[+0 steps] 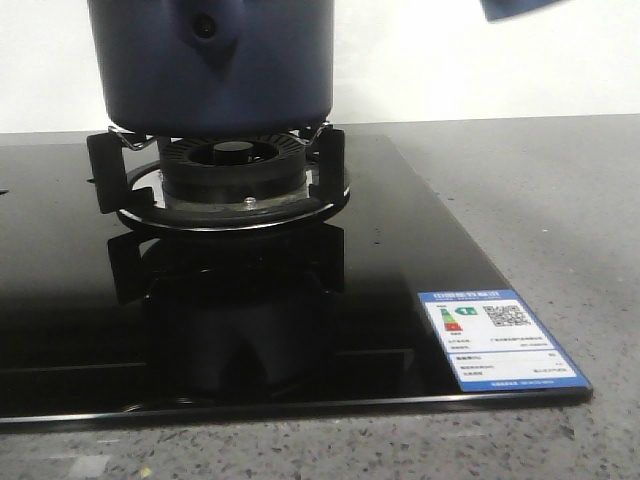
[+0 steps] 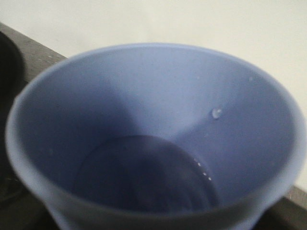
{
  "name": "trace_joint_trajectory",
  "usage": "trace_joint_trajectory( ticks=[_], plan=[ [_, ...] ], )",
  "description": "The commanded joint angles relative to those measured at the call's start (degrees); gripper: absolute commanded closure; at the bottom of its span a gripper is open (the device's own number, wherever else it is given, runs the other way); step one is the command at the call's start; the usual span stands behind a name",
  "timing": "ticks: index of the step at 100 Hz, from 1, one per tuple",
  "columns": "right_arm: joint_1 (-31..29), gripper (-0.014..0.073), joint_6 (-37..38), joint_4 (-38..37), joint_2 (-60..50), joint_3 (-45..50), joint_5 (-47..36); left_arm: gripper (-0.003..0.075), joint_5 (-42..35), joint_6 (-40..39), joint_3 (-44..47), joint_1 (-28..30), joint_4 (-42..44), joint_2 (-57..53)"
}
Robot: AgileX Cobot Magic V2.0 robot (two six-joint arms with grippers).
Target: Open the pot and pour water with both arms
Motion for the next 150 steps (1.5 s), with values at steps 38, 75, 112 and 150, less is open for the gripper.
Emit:
trace_joint_trajectory(
  ticks=[38, 75, 112, 150],
  plan=[
    [12.5, 0.0316, -0.6, -24.1, 5.5, -18.3, 13.1, 0.0373, -6.4, 0.1, -2.1, 0.2, -0.3, -1.8],
    [18.3, 0.0319, -0.6, -45.5, 9.6, -21.2, 16.8, 0.0373, -6.4, 0.1, -2.1, 0.2, -0.3, -1.8],
    [18.4, 0.0319, -0.6, -60.9, 11.4, -21.2, 17.0, 0.0373, -6.4, 0.1, -2.1, 0.2, -0.3, -1.8],
    [18.4, 0.0319, -0.6, -71.3, 12.1, -21.2, 16.4, 0.0373, -6.4, 0.1, -2.1, 0.2, -0.3, -1.8]
  ],
)
